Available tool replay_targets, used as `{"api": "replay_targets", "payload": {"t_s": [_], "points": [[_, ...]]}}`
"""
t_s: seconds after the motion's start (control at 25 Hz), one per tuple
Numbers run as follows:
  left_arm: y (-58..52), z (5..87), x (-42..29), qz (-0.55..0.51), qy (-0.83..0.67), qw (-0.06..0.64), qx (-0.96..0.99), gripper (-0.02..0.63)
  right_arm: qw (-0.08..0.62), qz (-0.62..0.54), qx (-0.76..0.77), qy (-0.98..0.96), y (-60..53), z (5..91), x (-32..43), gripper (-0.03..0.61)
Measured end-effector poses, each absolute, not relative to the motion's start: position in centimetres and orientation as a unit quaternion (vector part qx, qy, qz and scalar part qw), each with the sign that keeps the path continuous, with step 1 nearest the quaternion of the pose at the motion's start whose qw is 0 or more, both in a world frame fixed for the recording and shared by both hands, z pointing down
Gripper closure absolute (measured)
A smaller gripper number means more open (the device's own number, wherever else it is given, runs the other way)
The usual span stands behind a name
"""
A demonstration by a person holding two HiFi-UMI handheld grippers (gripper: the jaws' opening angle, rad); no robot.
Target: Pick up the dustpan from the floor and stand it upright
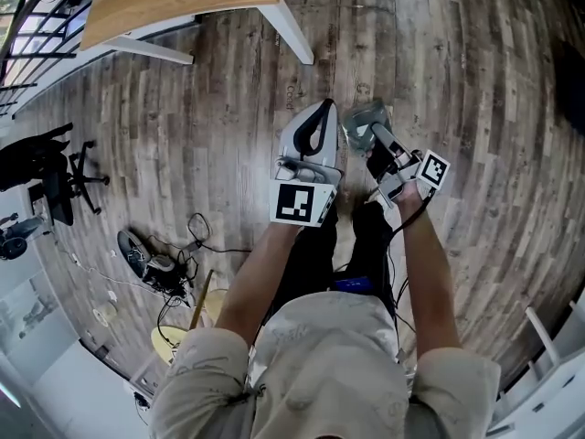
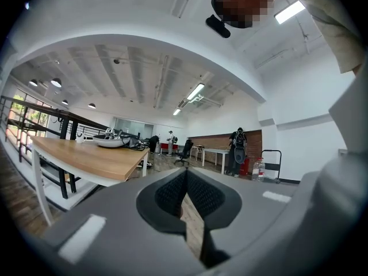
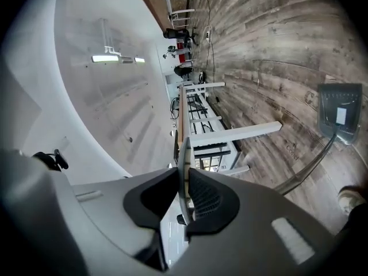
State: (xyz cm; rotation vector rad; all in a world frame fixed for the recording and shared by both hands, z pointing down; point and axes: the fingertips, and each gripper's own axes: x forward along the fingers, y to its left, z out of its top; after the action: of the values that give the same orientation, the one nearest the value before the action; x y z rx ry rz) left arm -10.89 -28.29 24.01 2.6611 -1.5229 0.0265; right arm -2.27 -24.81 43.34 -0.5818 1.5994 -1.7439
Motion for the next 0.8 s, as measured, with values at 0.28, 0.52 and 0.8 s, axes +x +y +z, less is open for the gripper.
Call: {"api": "replay_targets", "payload": {"t_s": [0.28,0.52,0.8], "points": [[-29.0,22.2,-7.0,0.014,-0.491,0.038,0.870,0.594,0.354,-0.663,-0.224,0.621,-25.6,41.8,0.6,0.486],[-29.1,20.7,-3.9,0.016,-0.488,0.036,0.872,0.594,0.339,-0.658,-0.227,0.633,-25.3,40.3,3.5,0.412],[-23.8,13.5,2.3,0.004,-0.483,0.022,0.876,0.594,0.339,-0.643,-0.279,0.628,-20.1,35.0,12.2,0.397]]}}
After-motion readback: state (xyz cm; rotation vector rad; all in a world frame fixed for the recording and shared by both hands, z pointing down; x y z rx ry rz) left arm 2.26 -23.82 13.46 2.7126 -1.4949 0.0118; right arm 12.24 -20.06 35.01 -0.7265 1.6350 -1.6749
